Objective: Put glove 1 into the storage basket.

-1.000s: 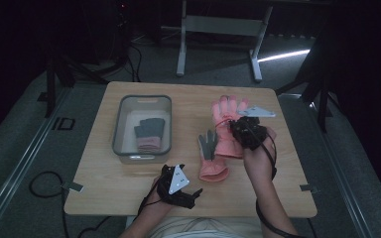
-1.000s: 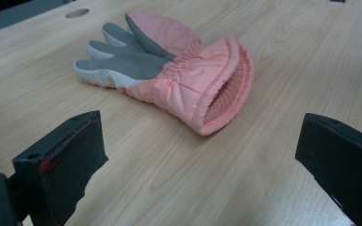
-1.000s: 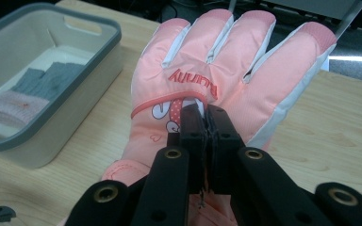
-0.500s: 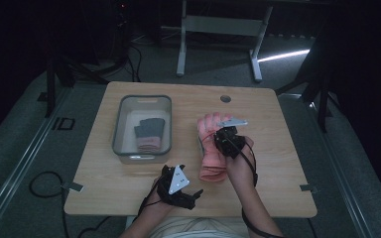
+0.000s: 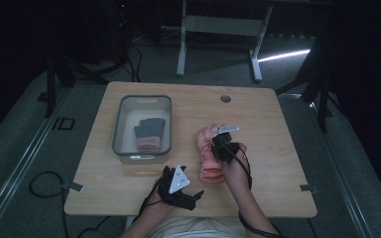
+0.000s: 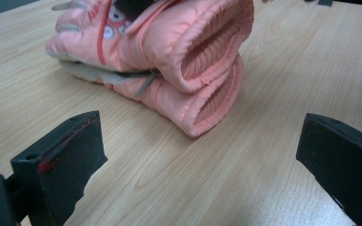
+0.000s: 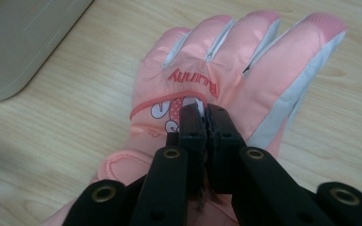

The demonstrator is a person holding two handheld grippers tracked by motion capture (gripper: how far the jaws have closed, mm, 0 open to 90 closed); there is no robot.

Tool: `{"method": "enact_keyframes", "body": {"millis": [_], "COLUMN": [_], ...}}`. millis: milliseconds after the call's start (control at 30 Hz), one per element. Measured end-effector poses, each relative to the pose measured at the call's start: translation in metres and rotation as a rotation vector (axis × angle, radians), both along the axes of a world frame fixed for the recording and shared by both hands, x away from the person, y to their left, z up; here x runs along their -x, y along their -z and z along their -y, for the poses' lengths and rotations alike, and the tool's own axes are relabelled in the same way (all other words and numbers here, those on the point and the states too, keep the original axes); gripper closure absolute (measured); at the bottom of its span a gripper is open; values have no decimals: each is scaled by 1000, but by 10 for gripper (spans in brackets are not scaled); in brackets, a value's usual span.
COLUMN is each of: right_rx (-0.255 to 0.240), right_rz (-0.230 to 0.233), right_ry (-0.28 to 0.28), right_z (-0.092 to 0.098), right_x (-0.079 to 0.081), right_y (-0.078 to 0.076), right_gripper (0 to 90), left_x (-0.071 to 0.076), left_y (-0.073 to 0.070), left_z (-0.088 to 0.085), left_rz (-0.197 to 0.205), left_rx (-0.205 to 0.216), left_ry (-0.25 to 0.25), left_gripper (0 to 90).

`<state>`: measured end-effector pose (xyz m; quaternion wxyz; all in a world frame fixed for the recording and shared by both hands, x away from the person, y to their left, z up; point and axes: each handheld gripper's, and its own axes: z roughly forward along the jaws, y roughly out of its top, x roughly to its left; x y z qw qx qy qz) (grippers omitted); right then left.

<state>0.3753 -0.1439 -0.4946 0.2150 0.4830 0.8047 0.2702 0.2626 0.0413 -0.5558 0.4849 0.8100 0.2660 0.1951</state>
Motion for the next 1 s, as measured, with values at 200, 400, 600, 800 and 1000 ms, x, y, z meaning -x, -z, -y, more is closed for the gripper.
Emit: {"method": "enact_keyframes", "body": {"millis": [200, 400, 600, 800, 1000], "right_rx": [-22, -53, -85, -70, -97], "right_rz": [-10, 12, 66, 121, 127], "right_ry": [-8, -56, -144, -187, -186], "right_z": [1, 5, 25, 48, 49], "right_x": [-4, -3, -5, -12, -15], "right_y": [6, -5, -24, -39, -45], "right_gripper": [808, 713, 611, 629, 638], "left_x": [-1, -1, -7, -23, -45], "left_y": [0, -4, -19, -45, -61], "left_z": [-1, -3, -4, -8, 5], "left_rz": [-1, -14, -32, -48, -83], "left_rx": [29, 53, 45, 81, -8], "left_ry": [19, 20, 8, -4, -17], "left_gripper": [13, 13, 32, 39, 42]}}
